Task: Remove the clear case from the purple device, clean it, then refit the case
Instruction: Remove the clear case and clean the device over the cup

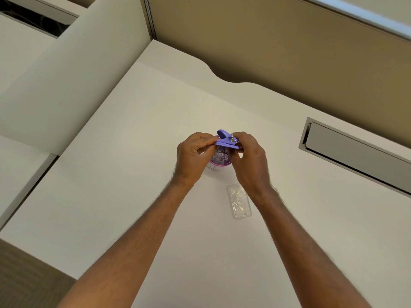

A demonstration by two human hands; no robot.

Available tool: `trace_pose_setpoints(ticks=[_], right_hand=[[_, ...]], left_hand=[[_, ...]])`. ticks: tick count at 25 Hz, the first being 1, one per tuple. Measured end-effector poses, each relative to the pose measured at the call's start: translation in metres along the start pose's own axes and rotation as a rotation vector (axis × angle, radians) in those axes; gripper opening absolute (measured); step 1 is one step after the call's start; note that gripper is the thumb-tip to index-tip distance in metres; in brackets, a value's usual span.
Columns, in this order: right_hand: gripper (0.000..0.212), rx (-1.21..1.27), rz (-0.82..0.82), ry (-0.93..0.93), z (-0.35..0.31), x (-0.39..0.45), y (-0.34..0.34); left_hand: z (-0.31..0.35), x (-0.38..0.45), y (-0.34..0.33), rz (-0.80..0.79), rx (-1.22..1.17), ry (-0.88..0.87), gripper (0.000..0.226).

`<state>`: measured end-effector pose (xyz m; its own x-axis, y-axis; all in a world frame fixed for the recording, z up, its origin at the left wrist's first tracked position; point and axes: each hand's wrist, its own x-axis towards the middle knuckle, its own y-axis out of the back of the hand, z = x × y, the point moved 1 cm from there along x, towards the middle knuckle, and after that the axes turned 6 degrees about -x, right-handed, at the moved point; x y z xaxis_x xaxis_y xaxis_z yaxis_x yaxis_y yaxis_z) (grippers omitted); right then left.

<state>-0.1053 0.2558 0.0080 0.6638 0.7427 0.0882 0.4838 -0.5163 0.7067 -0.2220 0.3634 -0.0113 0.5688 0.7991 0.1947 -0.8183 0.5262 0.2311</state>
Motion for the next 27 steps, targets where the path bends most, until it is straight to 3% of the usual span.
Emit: trace_pose_setpoints(ticks=[8,13,17,21,27], right_hand=[[0.027,0.017,0.087,0.036,0.004,-0.011,0.0],[0.027,0.082,0.083,0.004,0.003,-0.009,0.002],[0.026,0.201,0.049,-0.103,0.0,-0.004,0.004],[0.019,0.42,0.052,-0.266,-0.003,0.004,0.009],[0.018,0.546,0.014,-0.41,-0.002,0.006,0.013]], left_hand=[[-0.003,-0.007,0.005,-0.139,0.091,-0.11,0.021],[-0.002,-0.008,0.003,-0.124,0.052,-0.086,0.022],[0.003,0.003,-0.001,0.018,-0.109,0.157,0.025],[0.007,0.014,-0.006,0.045,-0.38,0.432,0.028],[0.008,0.015,-0.009,0.05,-0.526,0.581,0.025]])
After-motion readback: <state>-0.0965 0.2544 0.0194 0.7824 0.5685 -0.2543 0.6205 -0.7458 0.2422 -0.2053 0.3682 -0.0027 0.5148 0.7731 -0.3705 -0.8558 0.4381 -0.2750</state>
